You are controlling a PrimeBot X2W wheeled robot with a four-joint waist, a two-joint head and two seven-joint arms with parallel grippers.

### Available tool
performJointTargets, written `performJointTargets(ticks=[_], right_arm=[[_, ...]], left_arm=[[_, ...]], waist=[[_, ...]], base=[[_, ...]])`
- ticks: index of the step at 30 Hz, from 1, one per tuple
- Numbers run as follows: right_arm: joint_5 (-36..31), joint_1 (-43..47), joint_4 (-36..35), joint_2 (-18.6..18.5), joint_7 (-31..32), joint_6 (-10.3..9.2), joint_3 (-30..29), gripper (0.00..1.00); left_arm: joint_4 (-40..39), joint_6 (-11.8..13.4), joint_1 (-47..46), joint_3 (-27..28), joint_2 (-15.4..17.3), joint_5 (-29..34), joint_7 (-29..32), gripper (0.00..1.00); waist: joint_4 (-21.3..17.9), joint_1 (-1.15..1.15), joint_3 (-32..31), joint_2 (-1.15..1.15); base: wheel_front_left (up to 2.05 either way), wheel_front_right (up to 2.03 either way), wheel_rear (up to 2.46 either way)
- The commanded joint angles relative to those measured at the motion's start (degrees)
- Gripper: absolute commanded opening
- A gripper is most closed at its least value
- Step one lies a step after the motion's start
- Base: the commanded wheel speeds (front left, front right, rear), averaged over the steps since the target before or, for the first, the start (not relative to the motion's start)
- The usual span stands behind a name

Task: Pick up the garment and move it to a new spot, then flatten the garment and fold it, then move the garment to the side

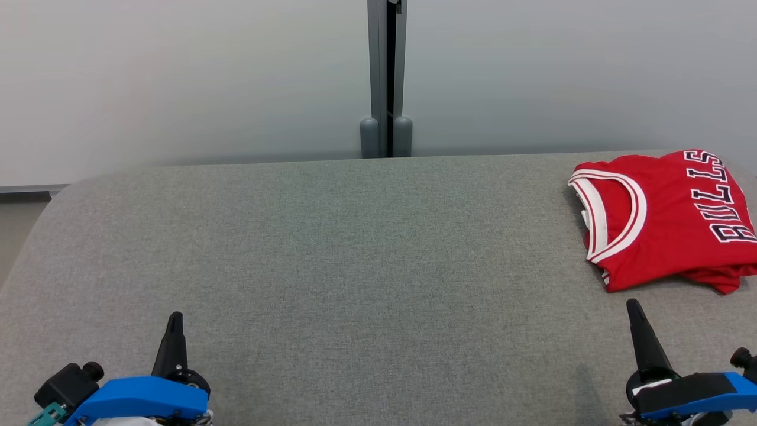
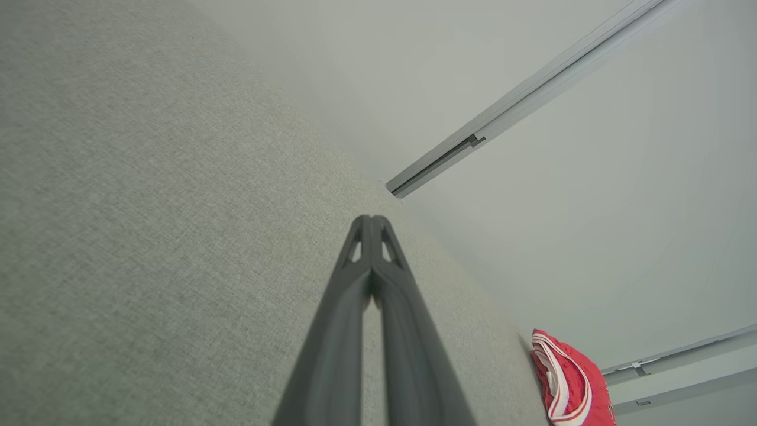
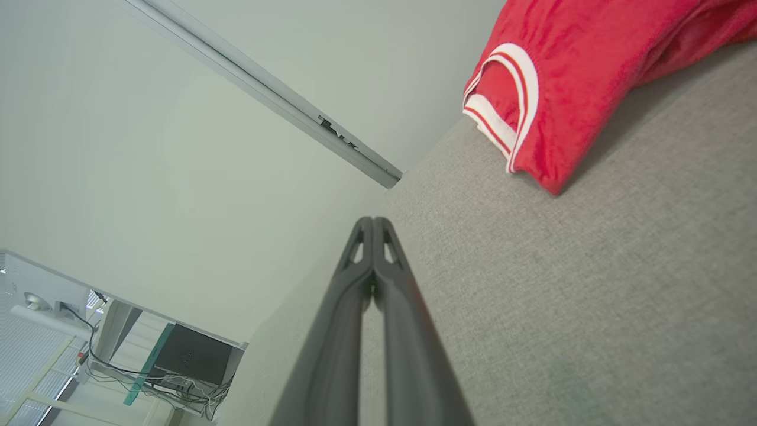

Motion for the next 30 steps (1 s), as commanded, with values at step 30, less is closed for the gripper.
performJointTargets(ticks=[30], right_arm=[[19.62, -4.17, 2.55, -0.39, 2.93, 0.02, -0.29, 0.00]], left_arm=[[-1.26, -1.97, -3.38, 4.18, -1.82, -19.03, 4.89, 0.00]], waist=[[-0.21, 0.00, 0.10, 0.00]], base=[[0.00, 0.00, 0.00]])
